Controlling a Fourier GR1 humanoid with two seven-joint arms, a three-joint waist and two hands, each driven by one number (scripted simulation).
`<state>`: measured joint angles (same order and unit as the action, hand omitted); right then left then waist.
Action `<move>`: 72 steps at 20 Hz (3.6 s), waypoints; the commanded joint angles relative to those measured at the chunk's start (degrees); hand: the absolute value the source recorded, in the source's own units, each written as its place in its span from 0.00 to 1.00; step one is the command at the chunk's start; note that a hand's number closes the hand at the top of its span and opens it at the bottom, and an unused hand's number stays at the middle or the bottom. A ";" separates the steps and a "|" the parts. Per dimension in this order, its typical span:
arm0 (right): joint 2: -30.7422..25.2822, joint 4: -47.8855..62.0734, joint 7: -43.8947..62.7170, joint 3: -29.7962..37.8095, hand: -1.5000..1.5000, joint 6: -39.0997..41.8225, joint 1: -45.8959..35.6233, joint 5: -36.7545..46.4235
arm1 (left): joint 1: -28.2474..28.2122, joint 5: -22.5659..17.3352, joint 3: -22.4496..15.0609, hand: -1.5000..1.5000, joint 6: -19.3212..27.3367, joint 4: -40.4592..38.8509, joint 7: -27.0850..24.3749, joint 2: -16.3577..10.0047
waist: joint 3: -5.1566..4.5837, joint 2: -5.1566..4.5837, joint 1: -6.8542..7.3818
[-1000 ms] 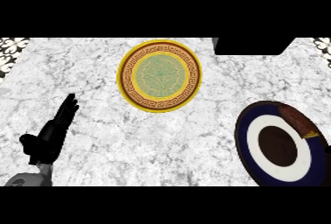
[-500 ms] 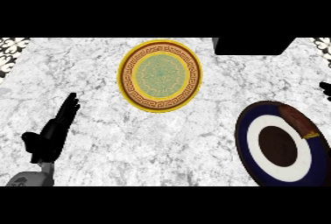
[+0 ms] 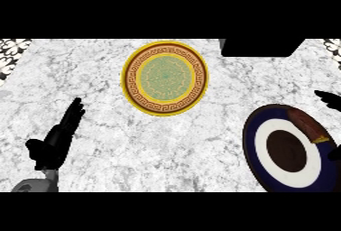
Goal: Pick the sweet potato from the plate and place it in the plate
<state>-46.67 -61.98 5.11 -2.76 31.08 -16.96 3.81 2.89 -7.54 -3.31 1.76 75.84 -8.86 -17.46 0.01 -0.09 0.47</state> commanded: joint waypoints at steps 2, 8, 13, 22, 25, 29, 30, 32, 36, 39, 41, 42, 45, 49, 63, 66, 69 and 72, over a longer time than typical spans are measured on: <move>3.15 -2.50 2.26 1.81 0.00 2.18 1.34 3.23 | -2.21 0.77 1.94 0.50 -1.42 3.98 2.15 -0.07 | -0.02 0.14 -0.36; 5.94 8.54 -5.32 -0.20 0.00 -0.92 -3.25 13.71 | -2.20 1.84 2.09 0.50 -2.04 4.13 2.68 1.57 | 0.01 0.06 0.07; 9.27 15.15 -6.26 0.36 0.00 -3.38 -7.11 18.63 | 1.93 2.15 5.84 0.50 -3.87 -1.36 0.96 0.56 | -0.01 0.00 -0.13; 12.13 22.56 -15.56 0.16 1.00 -2.23 -10.79 22.55 | 0.26 4.32 4.66 0.50 -4.13 0.90 1.44 2.45 | 0.03 -0.08 0.30; 13.00 18.78 -16.79 1.02 1.00 -3.20 -7.15 21.71 | -1.67 5.85 3.06 0.50 -1.32 3.98 3.34 5.06 | 0.01 0.09 -0.05; 20.03 8.32 -2.28 0.92 1.00 -17.92 -1.44 24.46 | 0.03 4.67 5.18 0.50 -1.54 2.44 3.74 4.18 | -0.20 0.78 -2.25; 19.36 7.73 0.63 1.68 1.00 -20.92 -0.64 25.67 | -0.71 4.06 5.89 0.50 -3.09 3.86 5.03 2.00 | -0.17 0.81 -2.00; 22.72 4.97 7.13 -0.05 1.00 -28.89 0.59 30.06 | -0.91 3.93 6.70 0.50 -2.53 1.78 3.18 2.47 | -0.41 1.17 -3.41; 24.77 -9.15 15.35 -3.77 1.00 -36.18 3.85 36.86 | -1.10 3.97 7.23 0.50 -2.13 1.89 3.53 2.30 | -0.37 1.35 -3.66; 24.99 -19.30 17.42 -5.33 1.00 -41.47 11.07 41.07 | -0.78 3.59 7.07 0.50 -2.84 3.45 4.27 2.09 | -0.17 1.01 -3.20; 27.83 -27.90 24.65 -8.19 1.00 -40.36 11.32 43.50 | -2.37 4.07 6.16 0.50 -3.23 1.76 2.02 3.31 | -0.22 0.91 -2.73; 28.04 -32.52 26.24 -9.61 1.00 -39.02 12.90 44.19 | -2.80 4.09 5.98 0.50 -3.37 3.02 1.84 3.31 | -0.19 0.87 -2.40; 26.81 -45.76 33.57 -12.54 1.00 -34.68 14.86 48.37 | 0.58 4.07 7.04 0.50 -3.22 1.07 3.38 2.44 | -0.21 0.74 -2.72; 28.21 -55.76 40.20 -16.32 1.00 -32.52 15.55 56.10 | -0.64 4.53 6.09 0.50 -3.93 1.71 1.63 3.54 | -0.11 0.38 -1.42; 39.60 -51.24 43.84 -15.95 1.00 -24.97 -7.53 63.41 | 1.04 6.19 6.47 0.50 -5.05 0.21 0.90 4.63 | -0.03 0.05 -0.15; 41.46 -48.80 43.95 -14.16 1.00 -21.70 -12.39 62.02 | -0.83 4.74 6.28 0.50 -6.35 5.88 5.93 4.14 | -0.01 0.12 0.01; 45.91 -34.19 42.57 -14.41 1.00 -27.31 -18.84 63.26 | 1.58 5.78 6.94 0.50 -5.40 1.79 2.75 4.48 | -0.03 -0.10 0.38; 46.53 -25.77 40.78 -12.27 1.00 -30.52 -23.52 60.57 | 1.32 6.76 6.60 0.50 -4.74 -0.54 0.86 5.72 | -0.03 -0.18 0.53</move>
<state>-2.14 -99.43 48.60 -17.41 4.34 -34.43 65.89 3.78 -1.30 3.54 -3.33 76.31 -7.42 -12.65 -0.03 -0.11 0.67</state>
